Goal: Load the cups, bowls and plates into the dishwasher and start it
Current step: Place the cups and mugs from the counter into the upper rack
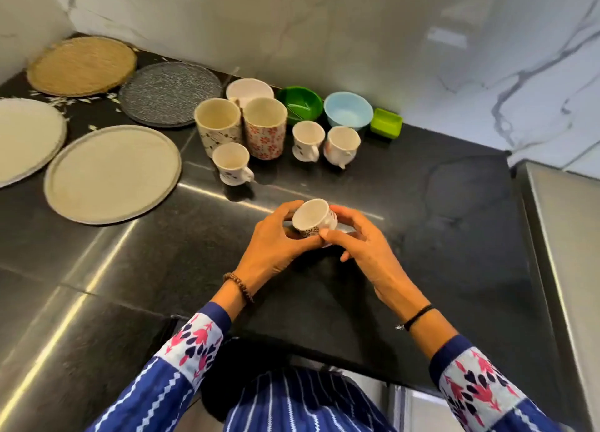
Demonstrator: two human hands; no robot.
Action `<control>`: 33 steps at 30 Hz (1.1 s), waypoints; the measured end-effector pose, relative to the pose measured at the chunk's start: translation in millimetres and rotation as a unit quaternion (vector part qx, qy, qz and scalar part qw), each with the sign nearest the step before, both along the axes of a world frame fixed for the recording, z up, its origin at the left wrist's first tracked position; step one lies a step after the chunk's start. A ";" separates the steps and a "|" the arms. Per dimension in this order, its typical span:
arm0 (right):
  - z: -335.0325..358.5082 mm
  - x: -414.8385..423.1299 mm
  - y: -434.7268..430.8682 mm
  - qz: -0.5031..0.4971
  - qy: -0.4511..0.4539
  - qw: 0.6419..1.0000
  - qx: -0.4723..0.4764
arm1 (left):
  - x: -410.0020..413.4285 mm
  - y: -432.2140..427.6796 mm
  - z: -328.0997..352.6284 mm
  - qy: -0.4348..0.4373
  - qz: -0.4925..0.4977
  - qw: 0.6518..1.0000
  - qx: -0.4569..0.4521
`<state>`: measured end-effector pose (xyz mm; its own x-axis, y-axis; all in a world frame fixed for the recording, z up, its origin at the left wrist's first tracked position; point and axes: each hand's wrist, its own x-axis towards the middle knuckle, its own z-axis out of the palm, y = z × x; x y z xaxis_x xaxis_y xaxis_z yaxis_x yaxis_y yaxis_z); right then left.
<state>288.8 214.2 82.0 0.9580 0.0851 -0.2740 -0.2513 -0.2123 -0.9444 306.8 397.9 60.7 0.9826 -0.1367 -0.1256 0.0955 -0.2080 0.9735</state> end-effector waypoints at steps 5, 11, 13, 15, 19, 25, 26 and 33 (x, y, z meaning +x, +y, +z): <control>3.6 -42.6 -23.5 -0.094 0.020 0.994 0.057 | -13.6 -29.7 9.5 0.052 -0.055 0.997 -0.034; 8.4 -95.6 -53.9 -0.215 0.069 0.959 0.170 | -47.4 -78.4 26.2 0.116 -0.112 0.982 -0.095; 10.6 -116.4 -63.8 -0.244 0.079 0.944 0.206 | -62.1 -93.7 30.2 0.141 -0.126 0.975 -0.119; 11.0 -136.6 -71.6 -0.270 0.087 0.926 0.248 | -76.8 -106.4 33.8 0.160 -0.145 0.968 -0.131; 6.9 -177.4 -91.8 -0.305 0.084 0.901 0.296 | -108.7 -131.4 33.6 0.172 -0.183 0.961 -0.113; -4.2 -244.0 -135.4 -0.341 0.071 0.891 0.292 | -166.3 -172.5 26.3 0.168 -0.241 0.955 -0.048; -5.2 -256.9 -144.1 -0.346 0.069 0.888 0.296 | -177.5 -181.8 26.5 0.167 -0.247 0.954 -0.042; -18.5 -355.3 -209.8 -0.378 0.072 0.862 0.328 | -274.5 -257.9 29.2 0.130 -0.270 0.954 -0.006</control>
<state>-66.5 4.4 63.5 0.7669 -0.3675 -0.5261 -0.2086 0.6325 -0.7459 32.3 140.0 89.9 0.7044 -0.6167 -0.3515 0.2169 -0.2845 0.9338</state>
